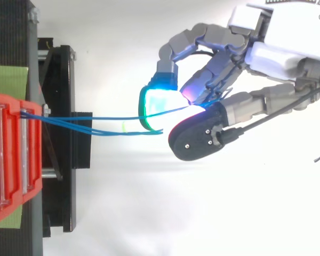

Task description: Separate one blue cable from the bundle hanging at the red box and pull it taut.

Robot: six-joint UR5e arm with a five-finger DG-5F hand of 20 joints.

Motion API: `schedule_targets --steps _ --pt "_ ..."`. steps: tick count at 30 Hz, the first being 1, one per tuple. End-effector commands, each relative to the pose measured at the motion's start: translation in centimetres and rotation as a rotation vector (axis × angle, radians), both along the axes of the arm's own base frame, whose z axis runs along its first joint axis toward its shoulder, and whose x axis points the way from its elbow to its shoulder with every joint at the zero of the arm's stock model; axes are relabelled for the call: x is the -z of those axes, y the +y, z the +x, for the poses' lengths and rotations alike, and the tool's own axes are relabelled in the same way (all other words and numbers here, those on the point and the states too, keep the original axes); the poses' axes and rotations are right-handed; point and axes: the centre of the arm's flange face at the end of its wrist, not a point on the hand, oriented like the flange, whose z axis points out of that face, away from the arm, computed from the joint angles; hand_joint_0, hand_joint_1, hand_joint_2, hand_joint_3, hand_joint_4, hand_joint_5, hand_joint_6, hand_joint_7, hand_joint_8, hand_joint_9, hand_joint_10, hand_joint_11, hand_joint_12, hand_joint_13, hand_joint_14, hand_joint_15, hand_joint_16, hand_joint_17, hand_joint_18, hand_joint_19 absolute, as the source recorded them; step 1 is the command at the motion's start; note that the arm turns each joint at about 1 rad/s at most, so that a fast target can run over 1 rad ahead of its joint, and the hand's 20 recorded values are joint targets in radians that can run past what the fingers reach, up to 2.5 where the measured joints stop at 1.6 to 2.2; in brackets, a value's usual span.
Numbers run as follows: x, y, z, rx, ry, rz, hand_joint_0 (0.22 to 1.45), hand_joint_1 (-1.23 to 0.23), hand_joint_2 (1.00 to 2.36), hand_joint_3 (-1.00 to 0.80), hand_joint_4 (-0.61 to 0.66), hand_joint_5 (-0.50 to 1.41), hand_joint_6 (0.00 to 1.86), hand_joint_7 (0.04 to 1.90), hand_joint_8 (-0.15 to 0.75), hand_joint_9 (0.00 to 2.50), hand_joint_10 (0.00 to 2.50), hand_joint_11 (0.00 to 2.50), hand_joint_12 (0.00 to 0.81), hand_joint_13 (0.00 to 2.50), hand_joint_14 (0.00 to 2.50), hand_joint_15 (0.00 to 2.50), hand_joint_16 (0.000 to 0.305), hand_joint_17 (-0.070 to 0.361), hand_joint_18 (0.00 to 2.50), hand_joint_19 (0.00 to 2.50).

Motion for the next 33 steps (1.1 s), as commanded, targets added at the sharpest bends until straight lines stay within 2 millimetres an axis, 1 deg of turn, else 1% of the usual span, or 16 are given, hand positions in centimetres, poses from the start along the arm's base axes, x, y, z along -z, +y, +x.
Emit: schedule_targets --steps 1,3,5,6,7,9,11,12,15,16,17,20,24,25,27,33 --pt "-0.32 0.00 -0.04 0.000 -0.005 0.000 0.64 -0.73 1.00 -0.50 -0.06 -0.16 0.86 1.03 0.220 1.10 0.02 1.41 0.340 1.05 0.03 1.13 0.048 0.108 0.51 0.54" --pt "-0.25 0.00 -0.04 0.000 0.000 -0.001 0.65 -0.76 1.00 -0.49 -0.07 -0.16 0.87 1.05 0.230 1.10 0.02 1.40 0.341 1.04 0.03 1.13 0.048 0.108 0.51 0.53" --pt "-0.29 -0.11 -0.07 0.002 0.003 -0.001 0.65 -0.82 1.02 -0.30 -0.10 -0.17 0.88 1.18 0.231 1.09 0.02 1.38 0.354 0.96 0.03 1.04 0.048 0.108 0.51 0.52" --pt "-0.39 -0.01 -0.10 0.000 0.002 0.000 0.65 -0.83 1.02 -0.25 -0.11 -0.17 0.89 1.21 0.237 1.05 0.02 1.32 0.360 0.90 0.03 0.97 0.048 0.108 0.52 0.52" --pt "-0.39 -0.01 -0.10 0.000 0.002 0.000 0.65 -0.83 1.02 -0.18 -0.14 -0.18 0.92 1.19 0.238 0.97 0.02 1.20 0.365 0.73 0.03 0.77 0.048 0.109 0.51 0.50" --pt "-0.39 -0.01 -0.10 0.000 0.002 0.000 0.64 -0.83 1.03 -0.14 -0.14 -0.19 0.93 1.17 0.247 0.92 0.02 1.12 0.364 0.56 0.02 0.56 0.049 0.109 0.46 0.48" --pt "-0.39 -0.01 -0.10 0.000 0.002 0.000 0.65 -0.84 1.03 -0.15 -0.14 -0.20 0.93 1.13 0.242 0.81 0.02 1.02 0.358 0.43 0.02 0.41 0.049 0.111 0.39 0.44" --pt "-0.48 -0.02 -0.15 0.000 0.002 0.000 0.65 -0.84 1.02 -0.15 -0.14 -0.20 0.93 1.13 0.242 0.81 0.02 1.02 0.359 0.42 0.02 0.40 0.049 0.111 0.38 0.43" --pt "-0.54 -0.04 -0.26 0.000 0.008 -0.001 0.68 -0.89 1.02 -0.30 -0.12 -0.20 0.91 1.03 0.235 0.73 0.02 0.91 0.351 0.29 0.01 0.26 0.049 0.111 0.30 0.38" --pt "-0.70 -0.15 -0.28 0.002 0.007 0.000 0.70 -0.91 1.01 -0.43 -0.10 -0.20 0.90 1.02 0.226 0.70 0.02 0.88 0.348 0.25 0.01 0.22 0.049 0.111 0.28 0.34" --pt "-0.70 -0.15 -0.28 0.002 0.007 0.000 0.70 -0.91 1.00 -0.50 -0.10 -0.20 0.89 1.01 0.221 0.69 0.02 0.85 0.344 0.24 0.01 0.19 0.049 0.111 0.27 0.32" --pt "-0.74 -0.16 -0.33 0.002 0.007 0.000 0.69 -0.93 1.00 -0.50 -0.10 -0.19 0.88 1.00 0.216 0.68 0.02 0.82 0.341 0.21 0.01 0.16 0.049 0.110 0.26 0.31" --pt "-0.99 -0.19 -0.52 0.002 0.011 -0.001 0.62 -0.93 1.00 -0.50 -0.09 -0.18 0.88 0.99 0.212 0.68 0.02 0.80 0.337 0.20 0.01 0.15 0.049 0.110 0.24 0.31" --pt "-0.99 -0.19 -0.52 0.002 0.011 -0.001 0.54 -0.90 1.00 -0.50 -0.07 -0.18 0.87 1.00 0.222 0.68 0.02 0.80 0.347 0.21 0.01 0.15 0.051 0.114 0.26 0.32" --pt "-1.04 -0.30 -0.53 0.004 0.013 -0.001 0.50 -0.84 1.00 -0.50 -0.05 -0.18 0.87 1.00 0.243 0.71 0.02 0.79 0.364 0.24 0.01 0.17 0.053 0.120 0.27 0.34" --pt "-1.07 -0.31 -0.60 0.004 0.014 -0.002 0.49 -0.64 1.00 -0.50 -0.03 -0.17 0.86 1.01 0.259 0.79 0.02 0.82 0.379 0.30 0.01 0.20 0.055 0.123 0.30 0.36"
